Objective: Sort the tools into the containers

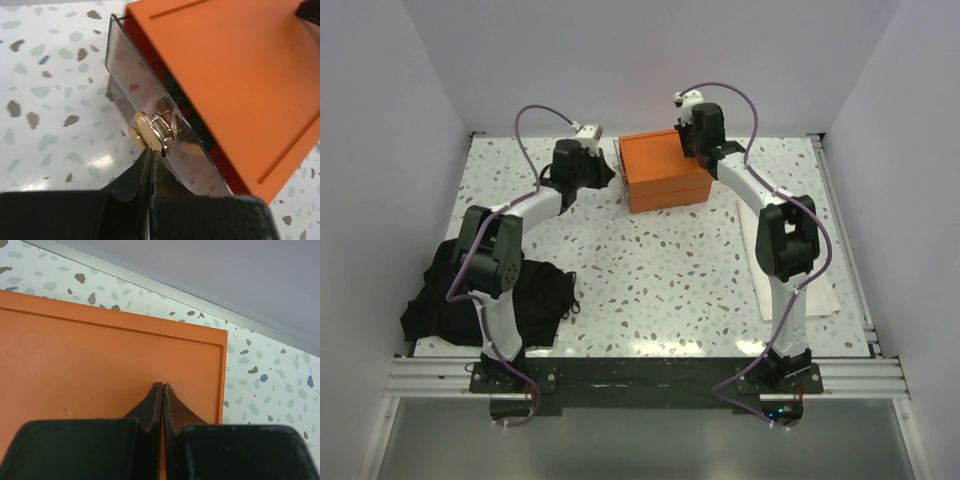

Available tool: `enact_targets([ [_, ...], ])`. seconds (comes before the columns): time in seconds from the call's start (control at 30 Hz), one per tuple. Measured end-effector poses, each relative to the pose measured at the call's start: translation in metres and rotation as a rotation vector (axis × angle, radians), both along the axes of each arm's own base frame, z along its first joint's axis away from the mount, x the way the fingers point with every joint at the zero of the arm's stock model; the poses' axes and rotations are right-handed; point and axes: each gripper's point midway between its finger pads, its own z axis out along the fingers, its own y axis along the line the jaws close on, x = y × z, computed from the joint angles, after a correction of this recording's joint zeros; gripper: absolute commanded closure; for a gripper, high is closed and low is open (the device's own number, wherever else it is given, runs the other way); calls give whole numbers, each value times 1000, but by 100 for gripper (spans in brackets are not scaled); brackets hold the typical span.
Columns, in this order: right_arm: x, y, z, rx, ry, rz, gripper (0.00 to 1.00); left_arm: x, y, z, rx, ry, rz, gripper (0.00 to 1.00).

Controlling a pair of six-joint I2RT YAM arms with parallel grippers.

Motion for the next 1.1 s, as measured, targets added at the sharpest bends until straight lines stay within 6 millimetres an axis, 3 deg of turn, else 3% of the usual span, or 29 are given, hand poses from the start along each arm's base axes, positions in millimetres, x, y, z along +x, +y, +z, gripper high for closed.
enact_targets([
  [0.13, 1, -2, 0, -8, -4, -5, 100, -1, -30, -1, -18, 9, -46, 100],
  [0.53, 1, -4, 1, -5, -4, -6, 100, -12, -25, -13, -13, 93, -7, 100],
  [0.63, 1, -8, 5, -13, -6, -28, 100, -22, -14, -10, 1, 122, 18, 74],
  [0.67, -1, -11, 5, -20, 0, -45, 99, -26, -9, -6, 2, 130, 27, 48],
  [0.73, -6, -19, 8, -35, 16, -77, 94, -33, 5, 4, 4, 141, 53, 34],
  [0.77, -10, -23, 9, -40, 28, -90, 92, -34, 14, 11, 1, 147, 73, 1],
  [0.8, -13, -26, 12, -42, 35, -101, 86, -35, 24, 17, 0, 148, 92, 0],
  [0.83, -18, -28, 16, -39, 42, -108, 66, -36, 34, 24, 2, 146, 106, 0],
  [0.93, -39, -31, 34, -8, 55, -99, 43, -38, 57, 40, 5, 133, 144, 0],
  [1.1, -106, -33, 54, 49, 96, 5, 31, -43, 72, 65, 73, 45, 155, 0],
])
